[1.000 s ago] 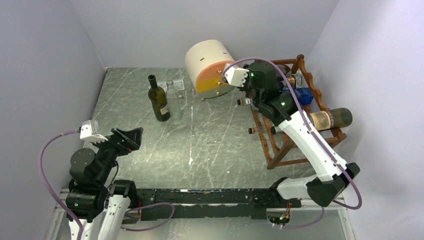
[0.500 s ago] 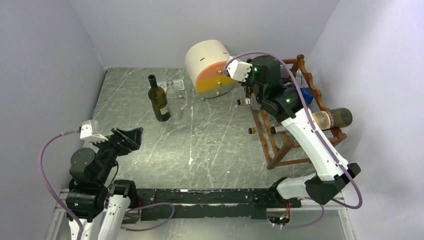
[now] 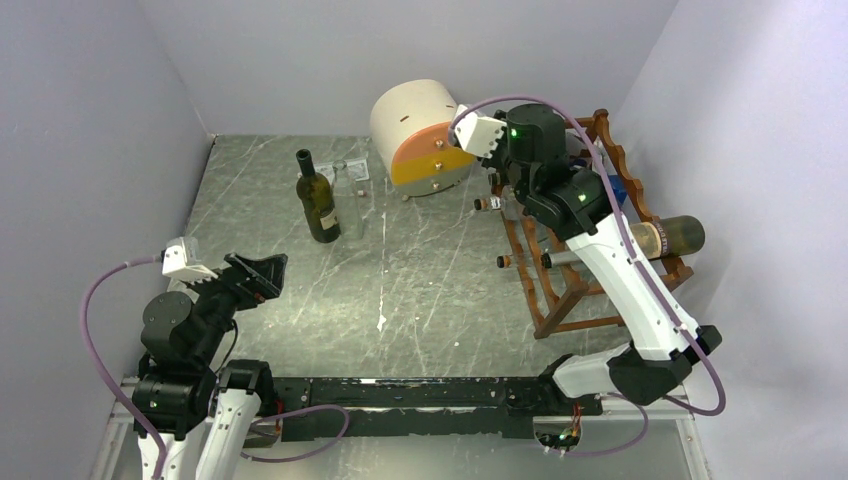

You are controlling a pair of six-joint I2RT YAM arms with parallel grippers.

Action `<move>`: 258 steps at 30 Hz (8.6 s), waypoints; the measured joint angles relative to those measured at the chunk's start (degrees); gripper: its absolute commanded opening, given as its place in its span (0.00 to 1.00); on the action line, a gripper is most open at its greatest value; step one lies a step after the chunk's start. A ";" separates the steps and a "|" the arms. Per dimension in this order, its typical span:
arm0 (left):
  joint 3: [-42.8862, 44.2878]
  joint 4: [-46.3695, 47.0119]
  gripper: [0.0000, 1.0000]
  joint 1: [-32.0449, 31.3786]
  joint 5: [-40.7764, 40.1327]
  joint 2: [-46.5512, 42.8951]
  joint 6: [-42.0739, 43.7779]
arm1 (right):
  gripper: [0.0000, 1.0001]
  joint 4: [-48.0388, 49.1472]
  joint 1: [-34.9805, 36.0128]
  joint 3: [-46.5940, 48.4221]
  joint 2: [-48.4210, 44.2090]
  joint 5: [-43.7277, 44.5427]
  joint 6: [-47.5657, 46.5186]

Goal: Take the wine bottle off the wine rack

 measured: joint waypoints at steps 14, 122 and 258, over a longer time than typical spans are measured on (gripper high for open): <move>0.00 0.00 0.99 0.07 0.02 0.15 0.00 | 0.00 -0.04 13.09 7.26 1.99 9.05 -2.32; 0.00 0.02 0.99 0.81 0.17 0.15 0.07 | 0.00 24.22 4.68 10.97 32.02 -43.78 48.83; 0.02 1.70 0.99 0.63 4.96 2.38 4.22 | 1.00 -22.16 -33.62 -20.06 -12.41 24.61 106.47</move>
